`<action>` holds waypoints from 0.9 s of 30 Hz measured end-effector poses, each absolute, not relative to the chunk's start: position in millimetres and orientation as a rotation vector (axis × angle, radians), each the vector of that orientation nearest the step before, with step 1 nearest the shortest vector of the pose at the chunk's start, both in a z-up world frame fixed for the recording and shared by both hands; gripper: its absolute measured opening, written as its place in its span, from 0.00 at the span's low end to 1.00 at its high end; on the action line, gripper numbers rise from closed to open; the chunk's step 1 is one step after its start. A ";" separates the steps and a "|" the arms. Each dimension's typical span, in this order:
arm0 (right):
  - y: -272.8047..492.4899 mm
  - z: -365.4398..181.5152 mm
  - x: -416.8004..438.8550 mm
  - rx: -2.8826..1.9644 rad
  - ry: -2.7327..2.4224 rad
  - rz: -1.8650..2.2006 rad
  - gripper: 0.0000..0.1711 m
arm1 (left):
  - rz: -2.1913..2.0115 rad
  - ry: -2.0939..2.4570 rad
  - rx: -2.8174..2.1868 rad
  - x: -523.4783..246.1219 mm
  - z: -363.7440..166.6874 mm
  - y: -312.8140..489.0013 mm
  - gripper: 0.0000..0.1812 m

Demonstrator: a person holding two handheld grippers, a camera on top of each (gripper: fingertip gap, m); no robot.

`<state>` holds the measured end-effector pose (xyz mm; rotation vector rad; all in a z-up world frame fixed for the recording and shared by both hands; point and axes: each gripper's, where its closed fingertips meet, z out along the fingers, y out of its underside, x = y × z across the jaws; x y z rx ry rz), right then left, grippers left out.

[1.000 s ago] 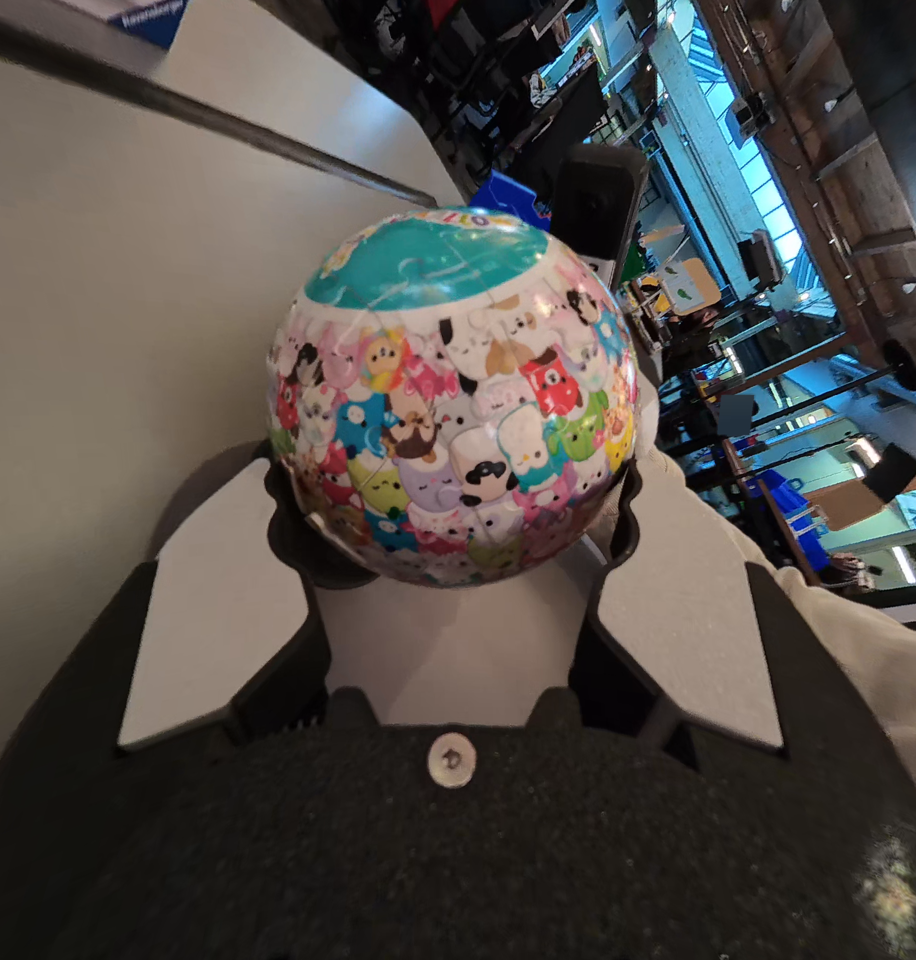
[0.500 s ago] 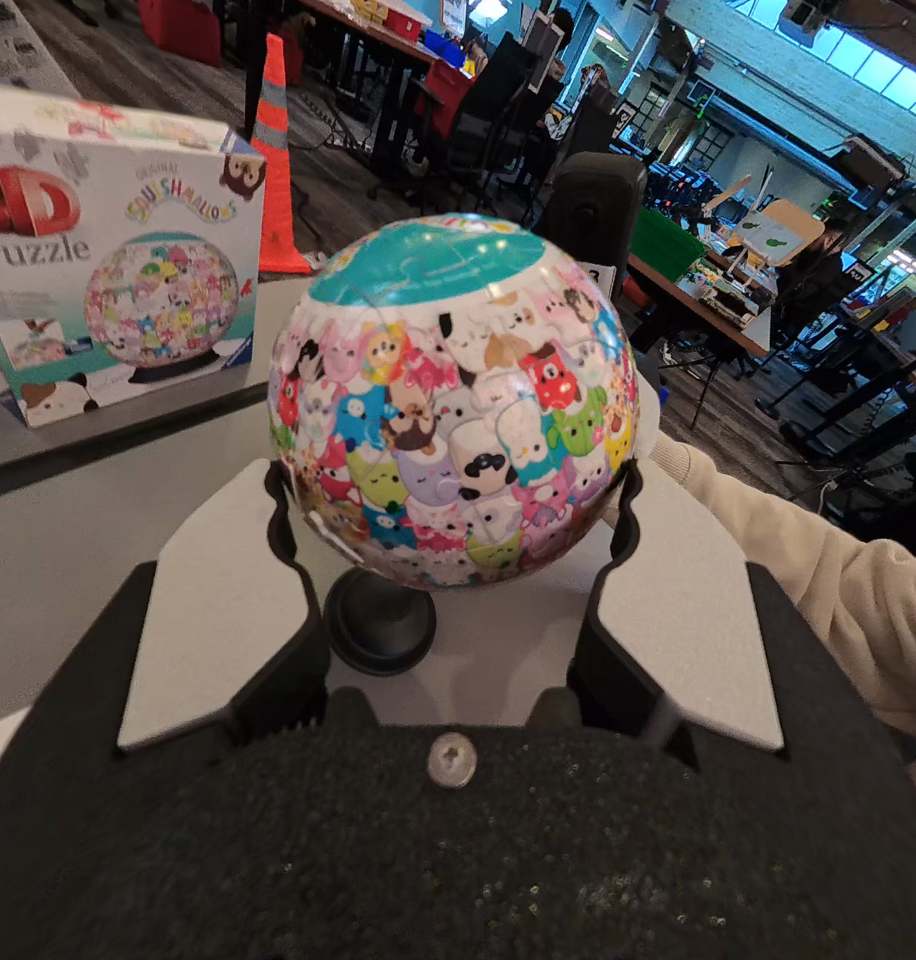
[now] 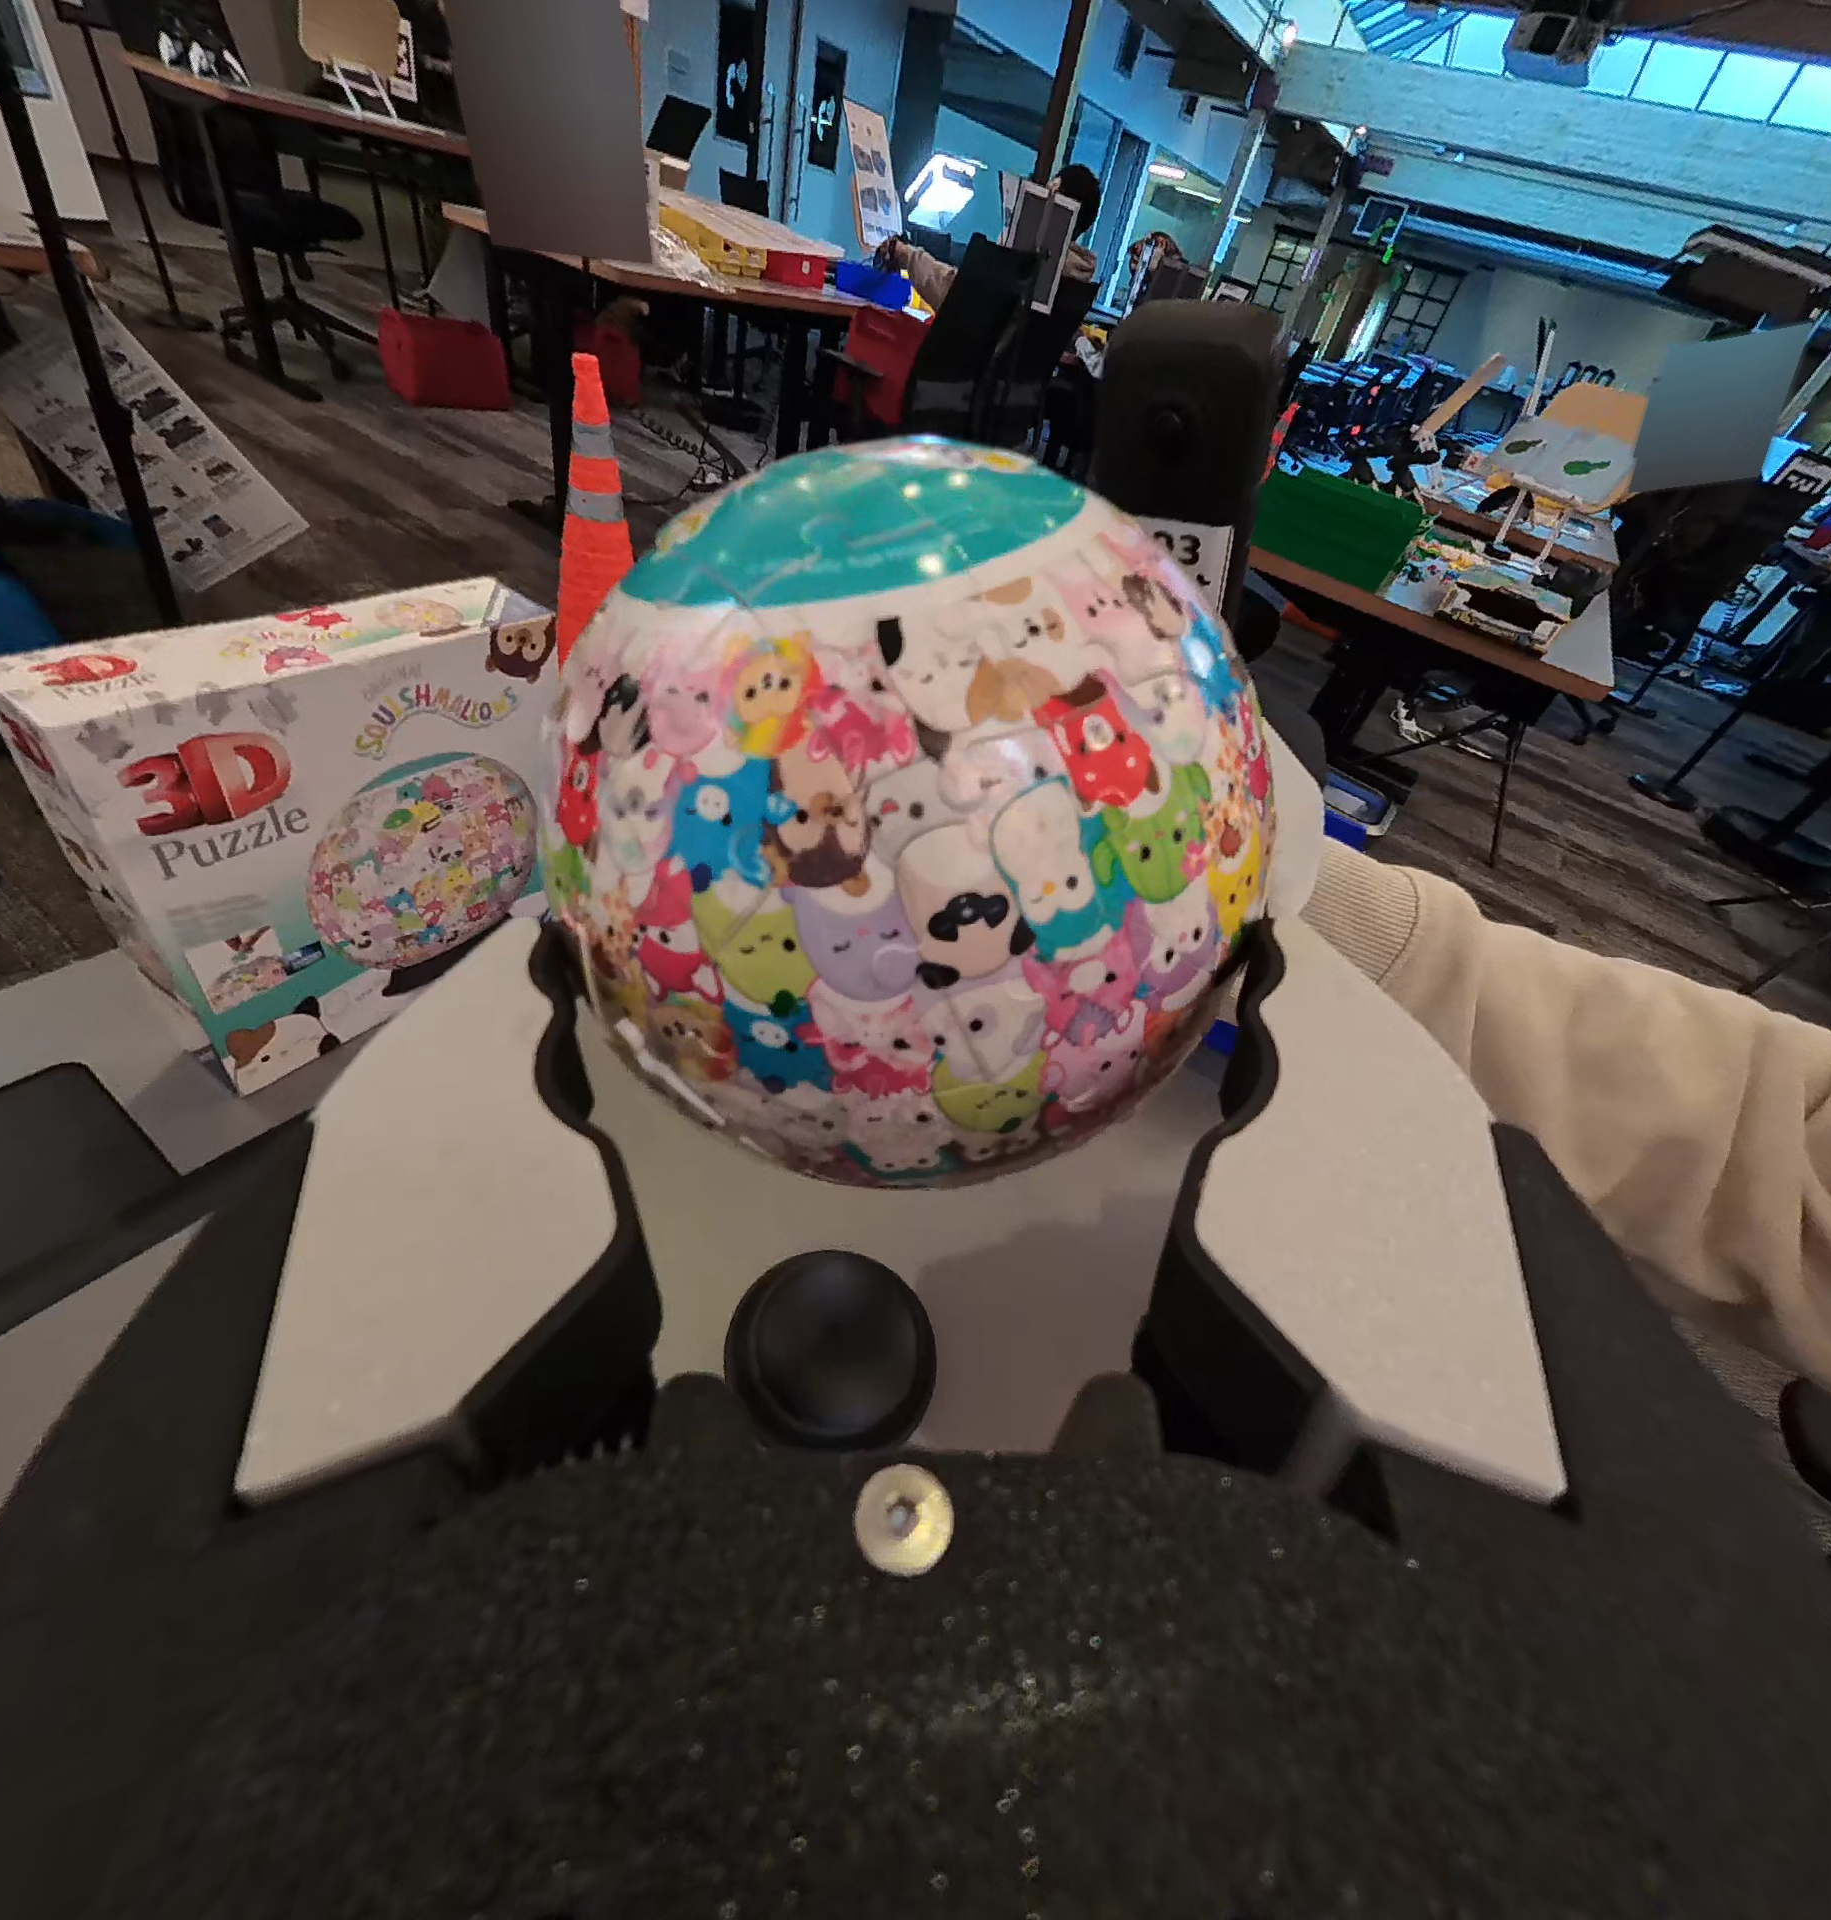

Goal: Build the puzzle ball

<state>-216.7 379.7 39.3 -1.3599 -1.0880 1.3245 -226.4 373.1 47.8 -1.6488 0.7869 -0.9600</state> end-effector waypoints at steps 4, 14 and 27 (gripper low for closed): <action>378.5 50.0 -216.6 -1.339 -1.116 1.297 0.77 | -0.934 0.799 -1.618 -226.4 58.9 371.8 0.66; 375.4 89.2 -217.2 -1.296 -1.176 1.221 0.77 | -0.912 0.813 -1.549 -226.8 95.2 367.6 0.66; 376.2 -0.2 -205.7 -1.718 -1.029 1.362 0.77 | -1.277 0.630 -1.812 -214.3 -1.4 369.4 0.66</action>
